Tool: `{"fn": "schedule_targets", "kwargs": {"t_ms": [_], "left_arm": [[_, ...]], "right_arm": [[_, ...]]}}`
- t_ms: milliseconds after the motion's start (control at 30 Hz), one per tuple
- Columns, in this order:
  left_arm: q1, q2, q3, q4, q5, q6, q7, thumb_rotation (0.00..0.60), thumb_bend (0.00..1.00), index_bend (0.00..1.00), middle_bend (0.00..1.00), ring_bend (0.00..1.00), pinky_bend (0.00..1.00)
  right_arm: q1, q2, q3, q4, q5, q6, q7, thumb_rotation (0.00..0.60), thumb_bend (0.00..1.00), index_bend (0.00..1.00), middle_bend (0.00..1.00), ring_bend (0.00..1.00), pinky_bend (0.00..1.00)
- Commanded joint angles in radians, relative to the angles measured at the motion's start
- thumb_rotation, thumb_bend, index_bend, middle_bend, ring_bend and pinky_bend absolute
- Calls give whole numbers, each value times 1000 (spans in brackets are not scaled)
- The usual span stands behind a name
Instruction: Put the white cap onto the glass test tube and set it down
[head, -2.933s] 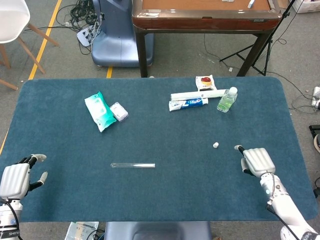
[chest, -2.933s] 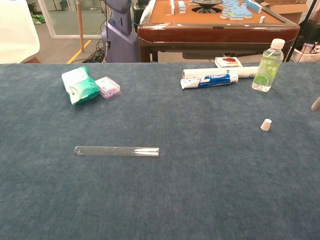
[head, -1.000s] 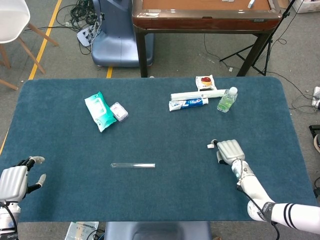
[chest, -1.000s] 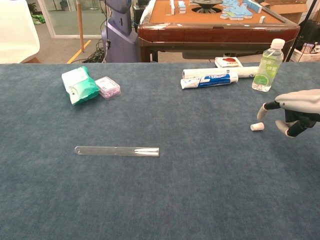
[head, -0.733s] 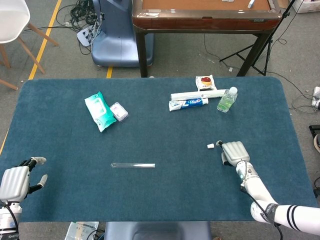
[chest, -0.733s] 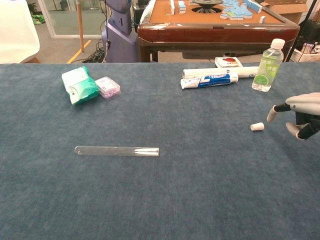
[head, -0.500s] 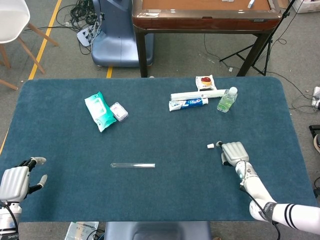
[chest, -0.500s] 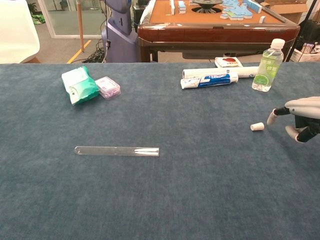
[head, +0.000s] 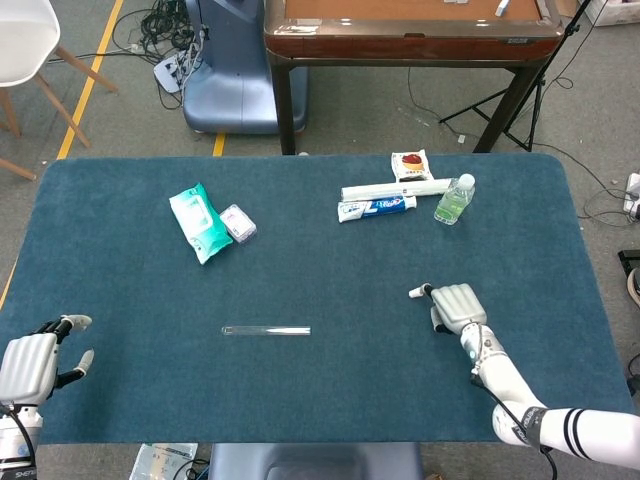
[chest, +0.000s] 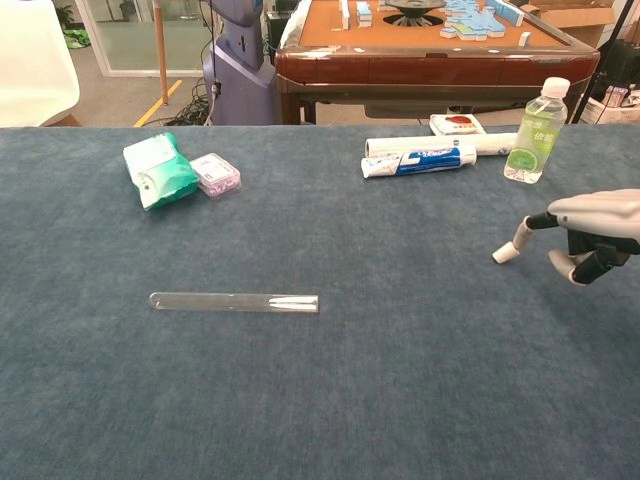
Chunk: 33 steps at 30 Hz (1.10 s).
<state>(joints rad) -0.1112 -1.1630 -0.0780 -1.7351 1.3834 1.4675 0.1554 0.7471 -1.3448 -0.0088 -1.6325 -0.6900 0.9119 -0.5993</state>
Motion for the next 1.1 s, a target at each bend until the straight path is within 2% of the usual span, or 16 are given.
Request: {"fn": "schedule_targets", "kwargs": {"t_ms": [33, 267, 400, 600, 667, 700, 767, 833, 933, 967, 1100], "left_arm": [[0, -1, 0, 2, 2, 1, -1, 600, 293, 362, 387, 382, 497], [4, 2, 0, 3, 6, 6, -8, 600, 293, 362, 387, 382, 497], [-1, 5, -4, 5, 7, 2, -8, 600, 293, 362, 387, 383, 497], [-45, 23, -10, 9, 21, -59, 0, 600, 293, 360, 387, 385, 497], [-71, 36, -5, 11, 31, -105, 2, 600, 293, 350, 387, 381, 489], [-83, 41, -3, 10, 32, -128, 5, 600, 290, 344, 387, 378, 480], [-112, 43, 0, 10, 34, -177, 15, 600, 267, 333, 387, 368, 456], [-139, 38, -2, 9, 31, -218, 25, 600, 249, 327, 387, 363, 444], [-181, 6, -10, 19, 25, -264, 59, 600, 246, 304, 387, 362, 441], [-197, -12, -14, 23, 20, -280, 74, 600, 246, 296, 385, 361, 441], [-253, -66, -27, 32, -8, -341, 136, 600, 246, 279, 368, 361, 441]], "right_arm": [[4, 5, 1, -15, -6, 11, -8, 600, 697, 208, 1000, 1000, 1000], [6, 20, 5, -50, -10, 33, -13, 599, 697, 208, 1000, 1000, 1000], [-20, 80, 8, -123, -65, 83, 15, 599, 697, 208, 1000, 1000, 1000], [-83, 198, 16, -240, -189, 232, 41, 599, 689, 208, 1000, 1000, 1000], [-118, 226, 21, -265, -257, 306, 62, 599, 624, 208, 957, 991, 994], [-135, 234, 23, -273, -287, 340, 72, 599, 596, 208, 931, 972, 980], [-172, 250, 26, -284, -348, 407, 97, 599, 521, 208, 817, 858, 882], [-198, 260, 31, -290, -387, 452, 114, 599, 466, 211, 664, 673, 715], [-232, 268, 39, -285, -438, 507, 129, 600, 435, 243, 575, 480, 542], [-244, 268, 42, -281, -454, 521, 137, 600, 421, 249, 555, 447, 505], [-275, 272, 47, -268, -493, 543, 166, 600, 409, 249, 535, 417, 491]]}}
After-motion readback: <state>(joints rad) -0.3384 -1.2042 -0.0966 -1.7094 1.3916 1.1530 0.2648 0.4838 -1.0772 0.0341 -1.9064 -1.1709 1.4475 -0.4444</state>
